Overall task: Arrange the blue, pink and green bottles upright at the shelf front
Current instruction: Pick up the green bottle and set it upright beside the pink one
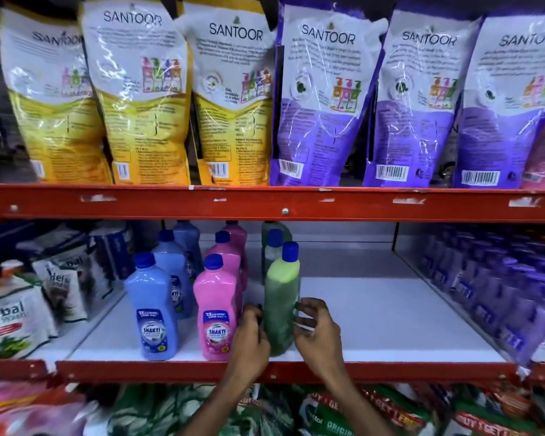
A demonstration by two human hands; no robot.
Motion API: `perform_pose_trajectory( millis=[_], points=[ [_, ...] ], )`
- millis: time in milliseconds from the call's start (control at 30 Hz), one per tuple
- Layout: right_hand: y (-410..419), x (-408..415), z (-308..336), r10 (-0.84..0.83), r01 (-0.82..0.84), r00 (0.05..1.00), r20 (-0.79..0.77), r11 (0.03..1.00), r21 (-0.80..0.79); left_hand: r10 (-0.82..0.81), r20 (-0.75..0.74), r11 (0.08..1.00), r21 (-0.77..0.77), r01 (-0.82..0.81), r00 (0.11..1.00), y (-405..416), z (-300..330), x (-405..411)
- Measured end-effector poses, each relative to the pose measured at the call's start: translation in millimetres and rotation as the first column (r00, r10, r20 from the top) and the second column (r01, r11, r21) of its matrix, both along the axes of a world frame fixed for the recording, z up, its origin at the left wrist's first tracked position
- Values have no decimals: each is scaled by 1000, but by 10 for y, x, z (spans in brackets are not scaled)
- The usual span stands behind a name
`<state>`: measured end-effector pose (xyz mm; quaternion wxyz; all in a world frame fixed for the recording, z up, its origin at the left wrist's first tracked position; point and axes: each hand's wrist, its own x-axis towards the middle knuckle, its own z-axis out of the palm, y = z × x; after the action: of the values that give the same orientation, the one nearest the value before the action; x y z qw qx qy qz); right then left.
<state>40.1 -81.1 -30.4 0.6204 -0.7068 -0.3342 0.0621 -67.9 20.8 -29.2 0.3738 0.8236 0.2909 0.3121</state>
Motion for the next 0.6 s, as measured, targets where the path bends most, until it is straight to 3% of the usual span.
perform_pose_trajectory(
  millis=[100,367,533,600],
  points=[
    [-67,51,41,272,-272,962,-9,959,-85,-35,-20,998,60,36,999,10,5,-73],
    [-89,274,189,269,-243,956,117,950,-195,20,72,981,189,-33,997,-106,-25,-49],
    [-63,392,188,292,-269,954,67,933,-238,44,-47,969,243,-31,998,-60,-77,32],
    [-36,403,181,302,-283,952,48,929,-238,-3,-61,982,190,15,998,-30,-72,87]
  ],
)
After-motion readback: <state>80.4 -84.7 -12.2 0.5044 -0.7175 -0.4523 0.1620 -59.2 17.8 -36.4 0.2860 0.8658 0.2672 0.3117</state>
